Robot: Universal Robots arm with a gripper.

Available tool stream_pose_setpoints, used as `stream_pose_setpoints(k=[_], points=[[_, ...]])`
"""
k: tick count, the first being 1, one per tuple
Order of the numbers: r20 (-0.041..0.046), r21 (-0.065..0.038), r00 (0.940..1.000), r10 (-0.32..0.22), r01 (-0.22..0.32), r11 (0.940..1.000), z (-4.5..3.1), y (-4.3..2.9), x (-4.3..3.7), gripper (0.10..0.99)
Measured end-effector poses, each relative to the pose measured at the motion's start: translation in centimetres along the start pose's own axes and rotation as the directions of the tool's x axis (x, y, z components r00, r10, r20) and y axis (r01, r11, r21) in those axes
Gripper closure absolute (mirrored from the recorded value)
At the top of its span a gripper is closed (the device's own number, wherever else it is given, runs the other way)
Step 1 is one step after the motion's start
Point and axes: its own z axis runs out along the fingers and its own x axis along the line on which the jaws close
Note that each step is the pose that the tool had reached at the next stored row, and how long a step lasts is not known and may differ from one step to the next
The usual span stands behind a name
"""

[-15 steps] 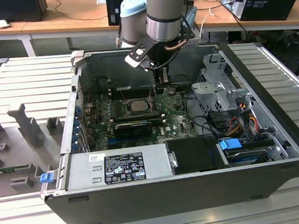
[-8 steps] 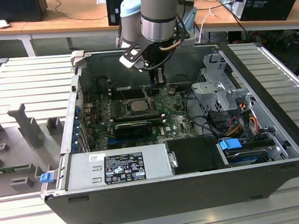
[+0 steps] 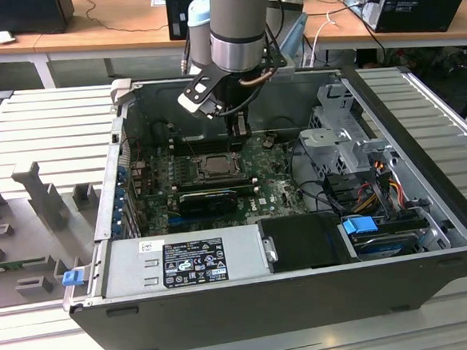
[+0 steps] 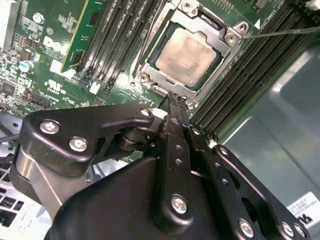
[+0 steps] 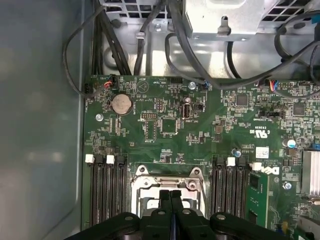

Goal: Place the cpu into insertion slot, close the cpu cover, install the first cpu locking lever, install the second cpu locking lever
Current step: 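Close the cpu cover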

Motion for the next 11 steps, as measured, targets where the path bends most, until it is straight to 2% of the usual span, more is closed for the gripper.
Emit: stream_pose_setpoints(k=[3,9,11], points=[[-0.0006,0.001,0.9997,-0.025,0.025,0.9997,0.71,-0.16,-0.02,0.980],[-0.0007,0.001,0.9996,-0.027,0.027,0.9996,0.81,-2.73,0.05,0.980],[-0.0008,0.001,0.9996,-0.027,0.027,0.9996,0.81,-3.17,0.07,0.980]])
